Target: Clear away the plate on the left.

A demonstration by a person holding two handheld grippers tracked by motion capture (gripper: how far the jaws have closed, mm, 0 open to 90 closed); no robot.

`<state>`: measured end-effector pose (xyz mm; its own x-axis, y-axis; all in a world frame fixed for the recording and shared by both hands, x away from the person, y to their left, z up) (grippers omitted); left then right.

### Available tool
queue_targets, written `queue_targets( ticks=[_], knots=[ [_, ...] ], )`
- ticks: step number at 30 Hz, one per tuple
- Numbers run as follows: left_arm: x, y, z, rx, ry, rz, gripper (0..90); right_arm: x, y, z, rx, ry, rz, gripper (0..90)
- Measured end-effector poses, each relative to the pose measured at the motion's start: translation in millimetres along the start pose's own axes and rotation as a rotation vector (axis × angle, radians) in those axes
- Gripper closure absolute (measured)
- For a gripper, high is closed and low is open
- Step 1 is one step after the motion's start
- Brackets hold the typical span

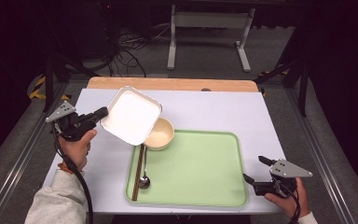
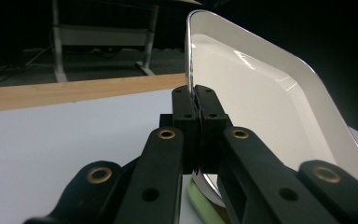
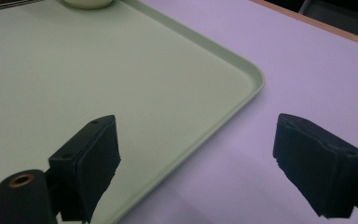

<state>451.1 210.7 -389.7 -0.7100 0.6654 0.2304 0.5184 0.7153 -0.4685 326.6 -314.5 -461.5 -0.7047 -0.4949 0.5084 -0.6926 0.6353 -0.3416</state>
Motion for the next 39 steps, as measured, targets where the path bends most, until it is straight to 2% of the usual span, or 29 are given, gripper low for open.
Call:
queue_targets(
  ticks=[7,11,14,16,18,19,24,29,39],
  knots=[
    [-16.7,-32.7,9.4,-0.071,0.057,0.07,89.0,1.1,-0.4,1.0,0.001,0.002,0.001,14.7],
    [-28.1,-49.7,21.8,-0.104,0.104,0.087,89.0,1.3,-0.8,1.6,0.0,0.003,0.002,14.7],
    [-35.3,-59.4,28.6,-0.131,0.13,0.104,89.0,2.1,-0.9,1.9,-0.005,0.001,0.004,14.7],
    [-38.8,-64.5,32.9,-0.134,0.143,0.102,89.0,2.7,-1.0,2.1,-0.004,0.002,0.005,14.7],
    [-42.3,-71.5,38.3,-0.154,0.171,0.121,89.0,3.0,-0.8,2.1,-0.005,0.002,0.005,14.8],
    [-44.0,-74.2,40.7,-0.167,0.178,0.118,89.0,3.0,-0.8,2.1,-0.005,0.002,0.005,14.8],
    [-52.1,-83.9,51.1,-0.189,0.219,0.137,89.0,3.0,-0.7,2.0,-0.004,0.0,0.004,14.8],
    [-61.5,-96.4,64.8,-0.238,0.275,0.158,89.0,3.1,0.0,1.2,-0.002,-0.001,0.002,14.9],
    [-74.0,-107.1,84.8,-0.291,0.355,0.169,88.9,3.0,-0.3,2.0,-0.001,0.002,0.003,14.9]
  ],
)
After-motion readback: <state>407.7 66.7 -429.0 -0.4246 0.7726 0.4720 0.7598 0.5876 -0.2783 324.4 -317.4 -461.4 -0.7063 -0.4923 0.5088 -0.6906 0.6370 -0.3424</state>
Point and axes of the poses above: each handheld gripper's, and its own axes: x roughly backward along the jaws, z roughly out of its underside, y roughly to its left, the point moved 6 cm from there along -x, roughly forward along the jaws, and after that the axes turned 14 degrees about x, right-handed, at the moved point
